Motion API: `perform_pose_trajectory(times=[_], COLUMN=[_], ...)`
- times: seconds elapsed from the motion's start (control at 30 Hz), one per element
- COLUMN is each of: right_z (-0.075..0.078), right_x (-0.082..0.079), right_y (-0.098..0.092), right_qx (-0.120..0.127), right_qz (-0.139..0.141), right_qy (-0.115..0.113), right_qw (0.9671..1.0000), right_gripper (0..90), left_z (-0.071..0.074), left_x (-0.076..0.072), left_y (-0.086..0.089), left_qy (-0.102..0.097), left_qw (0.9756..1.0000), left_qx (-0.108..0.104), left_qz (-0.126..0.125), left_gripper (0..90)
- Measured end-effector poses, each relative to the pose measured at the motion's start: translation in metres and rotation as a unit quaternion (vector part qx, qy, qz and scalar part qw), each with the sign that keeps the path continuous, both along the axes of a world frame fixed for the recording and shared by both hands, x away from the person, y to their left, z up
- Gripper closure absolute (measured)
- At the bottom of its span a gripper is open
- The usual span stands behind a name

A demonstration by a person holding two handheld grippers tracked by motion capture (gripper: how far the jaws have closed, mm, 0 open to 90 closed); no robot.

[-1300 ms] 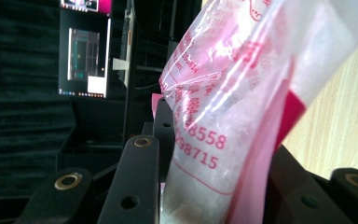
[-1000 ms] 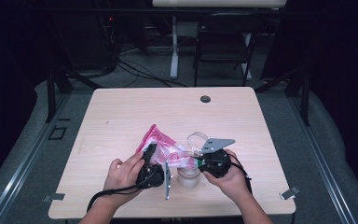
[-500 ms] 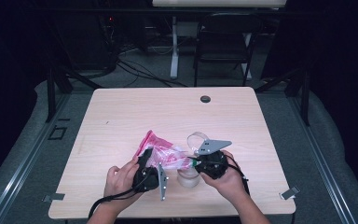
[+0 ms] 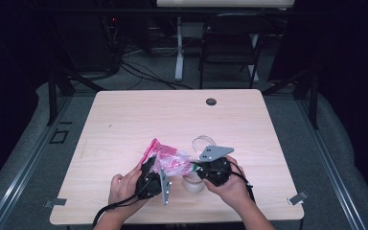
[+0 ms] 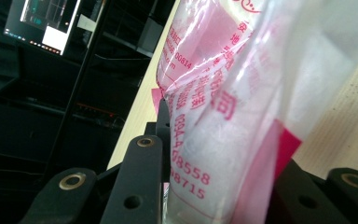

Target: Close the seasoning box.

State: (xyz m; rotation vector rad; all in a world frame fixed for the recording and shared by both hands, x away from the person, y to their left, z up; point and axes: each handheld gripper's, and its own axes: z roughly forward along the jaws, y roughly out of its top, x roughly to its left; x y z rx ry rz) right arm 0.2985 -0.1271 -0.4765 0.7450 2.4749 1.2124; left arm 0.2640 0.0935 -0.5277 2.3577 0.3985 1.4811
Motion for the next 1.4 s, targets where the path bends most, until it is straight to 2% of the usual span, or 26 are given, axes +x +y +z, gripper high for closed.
perform_pose_trajectory(times=[0.3,0.4,0.43,0.47,0.5,0.53,0.57,0.6,0.63,0.67,0.77,0.87,0.93,0.97,1.07,1.17,1.4], right_z=[0.0,0.0,0.001,0.002,0.002,0.003,0.004,0.004,0.004,0.004,0.004,0.005,0.007,0.007,0.007,0.007,0.01], right_x=[-0.001,-0.001,-0.002,-0.002,-0.002,-0.002,-0.002,-0.002,-0.002,-0.002,-0.002,-0.002,-0.002,-0.002,-0.002,-0.002,-0.002], right_y=[0.001,0.001,0.002,0.002,0.001,0.001,0.0,0.0,0.0,0.0,0.0,0.0,0.0,-0.001,-0.001,-0.002,-0.005], right_qx=[-0.003,0.002,0.002,0.002,0.005,0.011,0.013,0.015,0.019,0.02,0.025,0.036,0.041,0.043,0.046,0.046,0.057], right_qz=[0.003,0.003,0.003,0.005,0.006,0.007,0.009,0.01,0.008,0.008,0.008,0.007,0.006,0.003,-0.002,-0.002,-0.001], right_qy=[-0.003,-0.006,-0.007,-0.009,-0.01,-0.01,-0.008,-0.008,-0.009,-0.008,-0.007,-0.01,-0.014,-0.019,-0.022,-0.025,-0.029], right_qw=[1.0,1.0,1.0,0.9999,0.9999,0.9999,0.9998,0.9998,0.9998,0.9997,0.9996,0.9993,0.999,0.9989,0.9987,0.9986,0.9979], right_gripper=[89.0,88.0,87.4,86.6,85.4,83.8,82.3,81.2,80.0,78.5,70.7,63.1,58.9,57.6,55.2,53.2,52.5], left_z=[-0.006,-0.01,-0.008,-0.01,-0.011,-0.014,-0.016,-0.016,-0.018,-0.018,-0.02,-0.022,-0.023,-0.024,-0.025,-0.026,-0.028], left_x=[0.003,0.004,0.005,0.006,0.007,0.009,0.01,0.01,0.011,0.011,0.012,0.015,0.016,0.016,0.017,0.019,0.022], left_y=[0.002,0.002,0.004,0.004,0.006,0.005,0.006,0.007,0.006,0.007,0.008,0.009,0.01,0.01,0.011,0.012,0.014], left_qy=[0.028,0.037,0.045,0.05,0.06,0.062,0.068,0.074,0.073,0.08,0.102,0.114,0.129,0.133,0.146,0.15,0.171], left_qw=[0.9994,0.999,0.9989,0.9983,0.9976,0.9959,0.9946,0.9945,0.9936,0.9937,0.9904,0.988,0.9849,0.9841,0.9811,0.9798,0.9731], left_qx=[-0.021,-0.024,-0.013,-0.028,-0.035,-0.066,-0.077,-0.075,-0.085,-0.078,-0.094,-0.103,-0.116,-0.117,-0.126,-0.132,-0.154], left_qz=[-0.003,-0.003,-0.001,0.0,0.001,-0.005,-0.005,-0.004,-0.006,-0.005,-0.004,-0.009,-0.012,-0.012,-0.014,-0.014,-0.011], left_gripper=[76.4,76.4,76.5,76.6,76.6,76.6,76.6,76.6,76.6,76.6,76.7,76.6,76.6,76.6,76.4,76.4,76.7])
